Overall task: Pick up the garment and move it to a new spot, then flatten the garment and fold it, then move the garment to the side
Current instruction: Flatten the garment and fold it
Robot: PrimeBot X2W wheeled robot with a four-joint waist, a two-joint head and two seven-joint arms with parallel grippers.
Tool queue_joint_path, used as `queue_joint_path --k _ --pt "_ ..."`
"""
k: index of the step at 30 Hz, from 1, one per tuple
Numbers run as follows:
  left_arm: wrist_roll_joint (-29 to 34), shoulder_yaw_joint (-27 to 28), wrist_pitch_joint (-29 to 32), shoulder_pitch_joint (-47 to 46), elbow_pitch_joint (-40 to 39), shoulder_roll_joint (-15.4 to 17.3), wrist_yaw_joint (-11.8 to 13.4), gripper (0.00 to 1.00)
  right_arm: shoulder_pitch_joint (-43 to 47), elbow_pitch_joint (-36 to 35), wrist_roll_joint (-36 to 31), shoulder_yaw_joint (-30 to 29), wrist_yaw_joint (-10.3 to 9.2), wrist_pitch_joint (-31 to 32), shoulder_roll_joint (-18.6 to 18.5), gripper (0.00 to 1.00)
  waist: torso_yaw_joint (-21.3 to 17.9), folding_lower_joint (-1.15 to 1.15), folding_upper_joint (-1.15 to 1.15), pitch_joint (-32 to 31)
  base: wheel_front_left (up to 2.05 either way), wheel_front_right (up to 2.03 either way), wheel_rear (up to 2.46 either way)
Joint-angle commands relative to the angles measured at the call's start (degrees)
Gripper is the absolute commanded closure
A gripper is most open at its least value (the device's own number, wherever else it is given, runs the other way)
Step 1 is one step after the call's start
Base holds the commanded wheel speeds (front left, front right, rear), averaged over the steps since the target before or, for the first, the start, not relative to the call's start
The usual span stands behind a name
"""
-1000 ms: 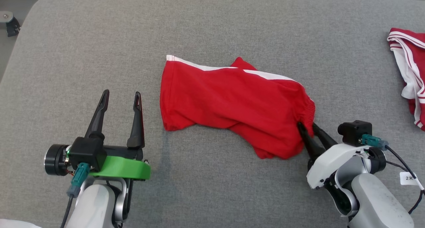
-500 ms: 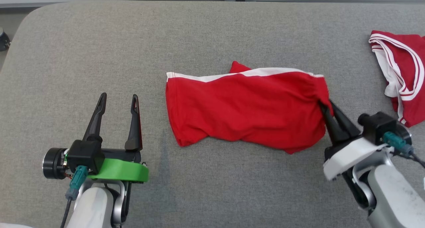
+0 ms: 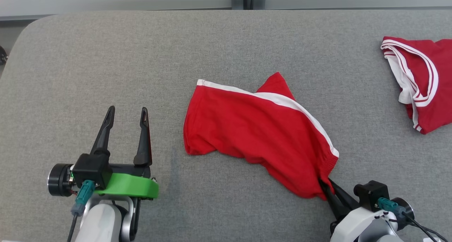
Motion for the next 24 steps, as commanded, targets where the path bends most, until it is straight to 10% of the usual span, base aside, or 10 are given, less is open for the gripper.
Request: queue_joint_path --k 1,2,24 --pt "0.5 0.2 -0.2 0.9 0.1 -0.1 -0.2 0.00 0.5 0.2 0.0 -0.8 -0.10 -0.7 0.6 0.55 -0.1 0.00 0.00 -0.2 0.00 0.00 0.00" --pt "0.6 0.3 -0.2 1.0 0.2 -0.1 -0.2 0.00 0.6 0.0 0.1 -1.4 -0.10 -1.3 1.2 0.00 -0.2 0.00 0.00 -0.4 0.00 0.00 0.00" --pt "0.5 3.1 -0.2 7.2 1.1 0.4 2.7 0.00 4.2 -19.3 -2.5 -18.0 -0.10 -1.5 6.1 0.00 -2.2 0.00 0.00 -6.4 0.00 0.00 0.00"
